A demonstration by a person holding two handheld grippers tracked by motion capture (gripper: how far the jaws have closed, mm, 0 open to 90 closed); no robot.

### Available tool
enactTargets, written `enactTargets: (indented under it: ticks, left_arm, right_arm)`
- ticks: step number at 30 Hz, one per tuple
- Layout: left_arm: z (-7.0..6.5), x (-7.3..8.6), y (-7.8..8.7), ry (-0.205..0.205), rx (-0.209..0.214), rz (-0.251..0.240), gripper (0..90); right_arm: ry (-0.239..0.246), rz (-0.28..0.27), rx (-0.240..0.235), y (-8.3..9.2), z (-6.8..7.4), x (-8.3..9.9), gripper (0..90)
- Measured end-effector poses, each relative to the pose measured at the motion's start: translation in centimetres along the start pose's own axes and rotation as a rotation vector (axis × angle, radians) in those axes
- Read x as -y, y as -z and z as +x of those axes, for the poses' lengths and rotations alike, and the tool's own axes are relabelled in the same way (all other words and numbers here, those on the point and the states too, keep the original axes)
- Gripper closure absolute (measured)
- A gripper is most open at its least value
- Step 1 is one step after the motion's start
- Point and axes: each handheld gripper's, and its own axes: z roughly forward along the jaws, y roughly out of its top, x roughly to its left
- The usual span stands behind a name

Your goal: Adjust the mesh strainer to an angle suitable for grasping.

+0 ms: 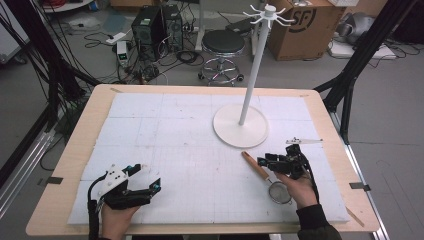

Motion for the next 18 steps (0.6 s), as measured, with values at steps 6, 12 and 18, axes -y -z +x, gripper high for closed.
enactTargets:
  ticks: [6, 12, 18]
  left_arm:
    - [0.2, -0.1, -0.3, 0.001, 0.01, -0.002, 11.3]
    - [0.1, -0.3, -0.8, 0.0, 0.02, -0.004, 11.3]
    - [-0.4, -0.5, -1.0, -0.008, 0.033, -0.005, 11.4]
  right_arm:
    - [-0.014, -0.029, -0.006, 1.3, 0.1, 1.0, 41.7]
    - [-0.01, -0.005, 0.004, 1.5, 0.0, 1.8, 42.1]
    - [0.017, 0.037, 0.021, 1.2, 0.4, 2.3, 45.4]
